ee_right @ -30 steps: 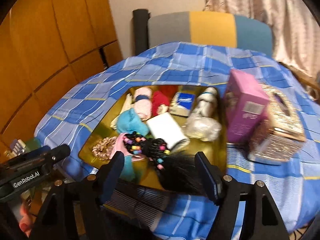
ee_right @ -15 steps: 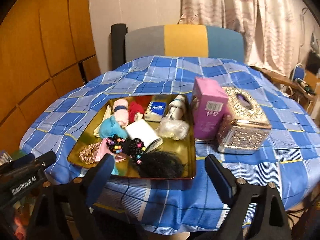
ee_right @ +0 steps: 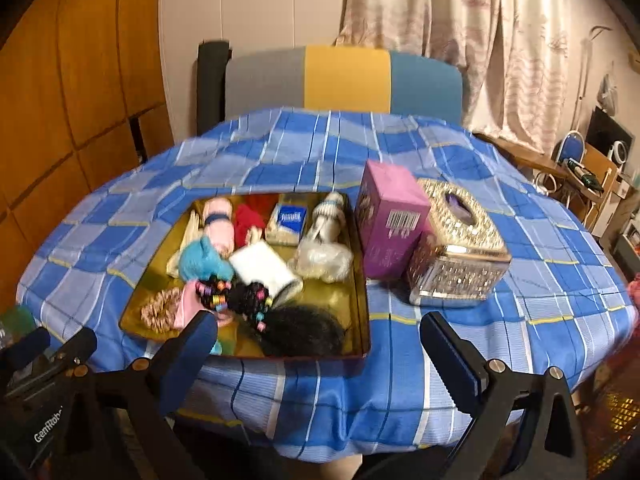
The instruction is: Organize soft objects
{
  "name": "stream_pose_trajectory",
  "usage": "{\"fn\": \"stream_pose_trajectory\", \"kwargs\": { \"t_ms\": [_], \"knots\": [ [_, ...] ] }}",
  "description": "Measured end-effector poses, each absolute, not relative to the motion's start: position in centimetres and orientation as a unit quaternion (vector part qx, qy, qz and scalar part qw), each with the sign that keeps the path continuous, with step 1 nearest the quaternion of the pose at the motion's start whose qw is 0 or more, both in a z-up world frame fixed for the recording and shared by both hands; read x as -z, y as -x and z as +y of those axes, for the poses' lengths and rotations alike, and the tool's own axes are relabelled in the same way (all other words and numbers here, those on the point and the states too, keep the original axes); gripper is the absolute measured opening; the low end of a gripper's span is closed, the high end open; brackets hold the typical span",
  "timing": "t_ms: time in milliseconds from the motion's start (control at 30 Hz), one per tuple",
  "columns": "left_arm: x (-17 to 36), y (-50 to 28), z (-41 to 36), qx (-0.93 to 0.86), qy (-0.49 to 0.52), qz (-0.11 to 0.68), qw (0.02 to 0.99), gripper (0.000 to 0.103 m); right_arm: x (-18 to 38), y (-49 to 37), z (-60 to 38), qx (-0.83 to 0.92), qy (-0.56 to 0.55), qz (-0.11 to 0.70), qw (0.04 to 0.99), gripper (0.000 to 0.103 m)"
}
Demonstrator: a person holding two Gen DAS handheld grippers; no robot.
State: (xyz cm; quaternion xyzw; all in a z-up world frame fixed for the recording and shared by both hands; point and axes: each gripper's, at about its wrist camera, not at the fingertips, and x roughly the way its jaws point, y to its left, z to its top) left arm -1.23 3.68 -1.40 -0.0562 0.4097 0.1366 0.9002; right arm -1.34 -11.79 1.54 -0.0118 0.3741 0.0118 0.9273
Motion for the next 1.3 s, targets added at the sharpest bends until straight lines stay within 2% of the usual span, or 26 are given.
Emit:
{"fn": "stream_pose_trajectory", "kwargs": {
  "t_ms": [1300],
  "knots": [
    [1.85,1.2,3.26,-0.108,0.063,0.424,0.897,0.066,-0.64,1.27,-12.34,0.039,-0.004,0.395,0.918,0.102]
  ]
}}
